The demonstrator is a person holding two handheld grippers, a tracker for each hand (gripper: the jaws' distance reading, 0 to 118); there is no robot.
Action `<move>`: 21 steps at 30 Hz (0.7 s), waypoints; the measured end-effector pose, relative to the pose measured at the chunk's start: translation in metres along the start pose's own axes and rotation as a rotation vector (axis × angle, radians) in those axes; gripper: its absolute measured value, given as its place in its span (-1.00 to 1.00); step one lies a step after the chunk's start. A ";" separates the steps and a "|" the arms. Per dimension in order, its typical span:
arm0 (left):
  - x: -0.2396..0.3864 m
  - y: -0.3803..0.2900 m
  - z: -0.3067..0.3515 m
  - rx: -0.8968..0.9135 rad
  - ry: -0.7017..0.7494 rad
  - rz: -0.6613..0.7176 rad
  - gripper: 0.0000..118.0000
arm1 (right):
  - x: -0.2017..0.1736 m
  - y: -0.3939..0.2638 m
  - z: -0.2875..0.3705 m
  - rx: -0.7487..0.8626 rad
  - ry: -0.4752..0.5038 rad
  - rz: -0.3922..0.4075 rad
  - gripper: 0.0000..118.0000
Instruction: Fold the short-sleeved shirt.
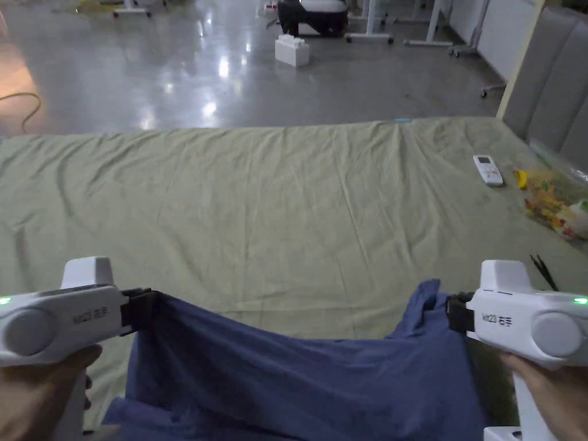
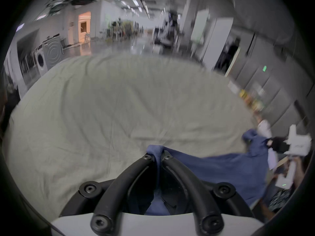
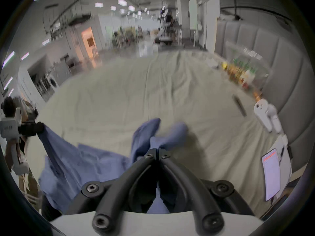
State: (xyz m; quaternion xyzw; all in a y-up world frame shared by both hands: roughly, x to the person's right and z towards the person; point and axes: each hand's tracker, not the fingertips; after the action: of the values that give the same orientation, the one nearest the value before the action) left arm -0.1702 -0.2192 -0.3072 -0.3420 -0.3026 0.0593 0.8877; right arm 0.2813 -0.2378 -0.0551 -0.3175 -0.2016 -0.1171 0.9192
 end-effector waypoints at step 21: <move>0.078 0.172 0.320 0.723 0.038 -0.163 -0.90 | -0.086 0.228 0.294 0.793 -0.068 0.208 -0.97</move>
State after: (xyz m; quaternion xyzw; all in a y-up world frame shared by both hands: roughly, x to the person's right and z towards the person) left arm -0.2744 0.1180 -0.1924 0.0180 -0.2716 0.0853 0.9584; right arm 0.1956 0.1312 -0.0048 0.0389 -0.2282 0.0737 0.9700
